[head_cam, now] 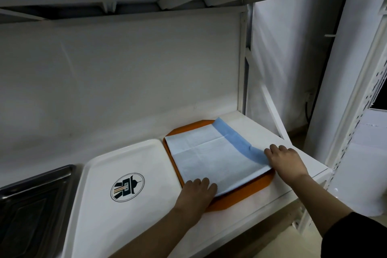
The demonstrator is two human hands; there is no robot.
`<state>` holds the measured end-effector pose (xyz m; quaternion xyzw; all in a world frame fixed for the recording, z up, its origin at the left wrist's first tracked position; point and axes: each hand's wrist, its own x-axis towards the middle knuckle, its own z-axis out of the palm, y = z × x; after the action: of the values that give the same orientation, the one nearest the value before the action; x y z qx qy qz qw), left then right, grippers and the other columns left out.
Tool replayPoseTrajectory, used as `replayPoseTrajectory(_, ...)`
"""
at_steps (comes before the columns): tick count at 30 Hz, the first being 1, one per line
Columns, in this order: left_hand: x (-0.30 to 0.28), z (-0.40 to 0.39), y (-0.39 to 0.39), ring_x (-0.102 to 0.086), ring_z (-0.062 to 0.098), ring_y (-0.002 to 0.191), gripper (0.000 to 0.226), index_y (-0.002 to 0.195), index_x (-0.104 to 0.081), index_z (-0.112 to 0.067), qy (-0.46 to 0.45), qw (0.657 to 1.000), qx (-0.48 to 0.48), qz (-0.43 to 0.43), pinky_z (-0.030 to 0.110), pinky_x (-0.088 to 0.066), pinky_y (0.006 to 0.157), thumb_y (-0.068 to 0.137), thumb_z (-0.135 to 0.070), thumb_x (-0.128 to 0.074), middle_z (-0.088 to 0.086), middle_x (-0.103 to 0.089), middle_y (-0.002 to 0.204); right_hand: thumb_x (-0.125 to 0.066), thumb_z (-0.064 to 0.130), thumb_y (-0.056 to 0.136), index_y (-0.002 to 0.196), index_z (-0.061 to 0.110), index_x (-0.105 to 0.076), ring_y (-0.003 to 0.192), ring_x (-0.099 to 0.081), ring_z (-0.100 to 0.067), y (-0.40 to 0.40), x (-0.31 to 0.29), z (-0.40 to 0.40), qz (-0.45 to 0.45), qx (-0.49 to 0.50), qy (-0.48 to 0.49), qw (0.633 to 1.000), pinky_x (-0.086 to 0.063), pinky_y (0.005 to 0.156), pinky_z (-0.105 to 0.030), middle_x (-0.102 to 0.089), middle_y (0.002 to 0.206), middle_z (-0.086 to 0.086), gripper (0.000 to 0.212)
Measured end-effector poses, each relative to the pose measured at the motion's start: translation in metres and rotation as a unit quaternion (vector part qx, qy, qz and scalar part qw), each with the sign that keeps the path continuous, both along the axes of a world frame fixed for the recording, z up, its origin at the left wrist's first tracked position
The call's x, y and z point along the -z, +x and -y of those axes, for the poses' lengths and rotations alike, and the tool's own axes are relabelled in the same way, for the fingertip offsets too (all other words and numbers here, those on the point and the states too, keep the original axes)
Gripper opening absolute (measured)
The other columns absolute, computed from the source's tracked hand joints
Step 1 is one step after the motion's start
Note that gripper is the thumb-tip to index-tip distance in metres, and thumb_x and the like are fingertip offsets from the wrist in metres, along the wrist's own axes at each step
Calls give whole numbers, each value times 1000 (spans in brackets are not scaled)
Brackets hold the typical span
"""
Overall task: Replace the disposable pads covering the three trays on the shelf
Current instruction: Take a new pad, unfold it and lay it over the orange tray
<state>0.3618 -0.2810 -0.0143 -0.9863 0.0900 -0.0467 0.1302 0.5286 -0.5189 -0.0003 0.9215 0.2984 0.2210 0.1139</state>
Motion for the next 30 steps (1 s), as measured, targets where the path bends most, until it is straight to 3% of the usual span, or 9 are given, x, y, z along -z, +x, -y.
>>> replayPoseTrajectory(4,7,5,-3,-47,11,37,47,70,-65,-24,25,999,26,6,18,-36,39,34,-34,-93,-3,-52,54,-53,20,93,129,16,-40,93,-63,-18,-12,11,1,-82,97,-22,992,-51,76,-27,-49,123,-5,39)
replayPoseTrajectory(8,8,6,-4,-57,12,52,43,87,-66,-24,5,999,33,-13,22,-43,47,52,-35,-88,-1,-62,71,-58,33,90,129,20,-33,95,-56,-13,-21,19,2,-191,131,118,965,-50,82,-23,-44,124,-3,48)
replayPoseTrajectory(11,5,-2,-3,-53,27,106,38,130,-45,-16,-50,998,-1,-35,37,-44,85,94,-17,-53,11,-50,124,-59,26,89,122,16,-39,94,-51,-17,-24,25,3,-267,160,227,923,-50,84,-28,-46,121,-8,40)
replayPoseTrajectory(14,5,-2,-5,-45,27,119,48,141,-35,-19,-113,989,-24,-91,37,-36,98,95,-20,-47,9,-42,135,-62,14,89,126,10,-41,108,-52,-28,-27,27,3,-330,178,360,854,-45,93,-35,-44,127,-14,43)
replayPoseTrajectory(17,10,2,-11,-52,28,110,39,133,-47,-13,-37,997,-20,-59,38,-38,95,97,-26,-44,12,-52,126,-60,12,89,131,8,-38,111,-52,-37,-37,20,2,-302,260,499,770,-45,89,-44,-40,131,-17,47)
replayPoseTrajectory(19,11,3,-14,-63,25,85,31,108,-66,-13,24,999,-10,-33,38,-49,79,85,-33,-65,11,-65,99,-52,23,95,129,5,-39,109,-53,-40,-40,18,3,-280,322,545,722,-42,84,-42,-44,129,-19,40)
replayPoseTrajectory(22,18,4,-12,-54,15,43,35,58,-67,-18,39,999,-17,19,26,-46,43,39,-31,-94,1,-57,54,-44,50,95,107,2,-50,89,-60,-34,-37,21,1,-372,332,592,633,-50,86,-43,-60,96,-18,50)
replayPoseTrajectory(25,20,8,-10,-51,16,40,38,50,-63,-15,40,997,-13,63,26,-43,40,33,-24,-95,3,-53,50,-57,49,89,84,5,-51,71,-58,-30,-33,24,-3,-468,297,646,525,-54,79,-42,-59,79,-18,45)
replayPoseTrajectory(30,23,7,-10,-54,16,42,42,52,-66,-16,33,998,-2,57,25,-46,43,27,-30,-96,2,-55,51,-59,26,89,87,-1,-61,70,-61,-31,-21,32,-13,-428,305,578,624,-55,83,-44,-66,83,-23,27)
